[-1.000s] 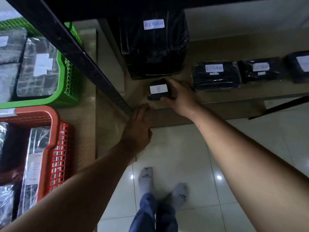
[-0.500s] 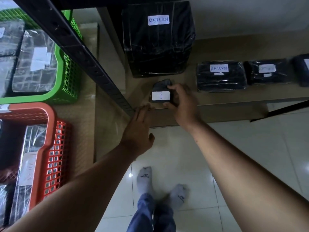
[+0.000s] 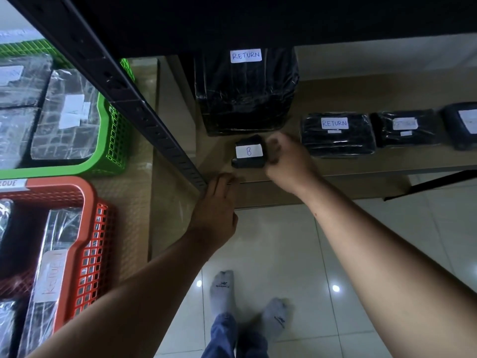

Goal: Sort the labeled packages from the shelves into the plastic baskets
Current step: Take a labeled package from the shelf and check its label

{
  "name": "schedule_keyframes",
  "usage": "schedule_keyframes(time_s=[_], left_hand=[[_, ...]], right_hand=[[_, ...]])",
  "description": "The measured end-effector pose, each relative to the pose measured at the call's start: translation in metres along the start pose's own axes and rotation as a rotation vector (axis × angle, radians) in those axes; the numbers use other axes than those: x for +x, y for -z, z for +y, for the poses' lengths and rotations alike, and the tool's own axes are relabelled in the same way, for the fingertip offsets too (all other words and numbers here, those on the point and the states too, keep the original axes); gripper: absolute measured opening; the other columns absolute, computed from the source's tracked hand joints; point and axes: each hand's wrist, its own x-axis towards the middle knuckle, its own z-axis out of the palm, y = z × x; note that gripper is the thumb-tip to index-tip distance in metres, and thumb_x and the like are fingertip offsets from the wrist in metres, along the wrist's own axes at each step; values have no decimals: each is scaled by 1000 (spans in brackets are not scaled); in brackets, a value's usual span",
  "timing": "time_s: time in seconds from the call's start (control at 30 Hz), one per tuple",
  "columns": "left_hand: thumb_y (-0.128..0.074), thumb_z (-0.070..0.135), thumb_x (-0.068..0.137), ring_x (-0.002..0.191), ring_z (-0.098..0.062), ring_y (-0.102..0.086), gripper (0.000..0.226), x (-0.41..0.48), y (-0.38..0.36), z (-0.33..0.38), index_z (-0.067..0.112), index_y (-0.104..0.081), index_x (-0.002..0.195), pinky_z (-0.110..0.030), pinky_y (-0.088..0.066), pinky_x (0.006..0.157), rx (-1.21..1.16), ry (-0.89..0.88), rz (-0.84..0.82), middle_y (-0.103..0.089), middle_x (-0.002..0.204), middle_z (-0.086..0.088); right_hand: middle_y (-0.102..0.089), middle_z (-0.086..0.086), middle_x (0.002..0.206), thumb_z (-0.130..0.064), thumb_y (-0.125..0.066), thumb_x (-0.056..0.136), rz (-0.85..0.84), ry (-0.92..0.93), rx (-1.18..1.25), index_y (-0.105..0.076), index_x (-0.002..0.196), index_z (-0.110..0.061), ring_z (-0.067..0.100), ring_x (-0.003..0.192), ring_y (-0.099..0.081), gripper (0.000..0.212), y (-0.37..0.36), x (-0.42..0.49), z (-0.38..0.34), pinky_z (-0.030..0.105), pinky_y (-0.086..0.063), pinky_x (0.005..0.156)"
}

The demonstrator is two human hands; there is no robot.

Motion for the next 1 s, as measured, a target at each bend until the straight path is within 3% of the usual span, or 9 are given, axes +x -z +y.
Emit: schedule_keyframes(time_s=[0.07,0.17,0.3,0.4,0.53,0.67,0.8,0.9,1.0], left_hand=[[-70,20,89,152,-28,-33,89,5,1,0,13,-27,167,-38,-38,123,-25,-17,-21,-32,164,-7],[-71,22,89,154,-28,-30,91,11,-1,-1,15,-25,168,-40,-43,119,-36,-51,-62,-29,166,-6],[-76,23,86,155,-26,-27,89,8,-5,-5,13,-35,165,-34,-39,122,-51,-95,-66,-31,164,-6],[-79,31,85,157,-25,-22,97,5,-5,-8,13,-30,167,-27,-25,124,-18,-117,-75,-27,167,-7],[-79,38,86,160,-25,-13,106,4,-2,-9,16,-18,170,-33,-24,127,-21,-126,-112,-17,171,-4],[-81,39,84,159,-24,-13,107,5,-1,-9,17,-21,169,-33,-27,126,-55,-110,-117,-18,170,-3],[-80,41,81,159,-27,-15,107,5,-2,-9,16,-23,169,-35,-29,126,-51,-117,-113,-21,169,-4],[-79,41,82,158,-26,-15,108,5,-1,-9,16,-22,169,-31,-24,125,-42,-117,-111,-20,169,-4],[-80,42,80,157,-25,-18,109,5,-2,-11,17,-22,169,-30,-28,123,-25,-128,-108,-22,168,-3]], right_hand=[[-64,-4,85,-19,-63,84,235,-9,62,-53,98,-25,15,74,-62,19,14,-3,-7,30,-47,58],[-64,-1,93,-38,-64,92,499,-59,178,-55,113,-22,19,76,-64,28,32,14,-21,34,-51,62],[-59,-3,116,-56,-57,103,264,-307,631,-30,160,-24,23,78,-76,70,45,51,-46,40,-66,73],[-58,-4,109,-42,-58,107,187,-342,804,-34,161,-18,29,87,-76,63,49,60,-59,42,-66,82],[-54,-7,94,-26,-61,107,282,-392,905,-39,160,-12,13,76,-61,59,42,53,-62,48,-63,91],[-61,-1,124,-28,-62,106,307,-403,933,-37,162,-19,22,94,-75,62,34,32,-52,42,-64,90],[-61,-12,114,-26,-59,108,287,-391,978,-31,164,-20,30,107,-75,63,29,16,-43,39,-63,92],[-59,4,142,-26,-59,108,292,-385,980,-30,165,-20,30,108,-75,63,29,14,-42,36,-64,91],[-62,-11,117,-27,-61,107,296,-387,935,-33,163,-21,26,103,-76,63,31,18,-42,32,-65,85]])
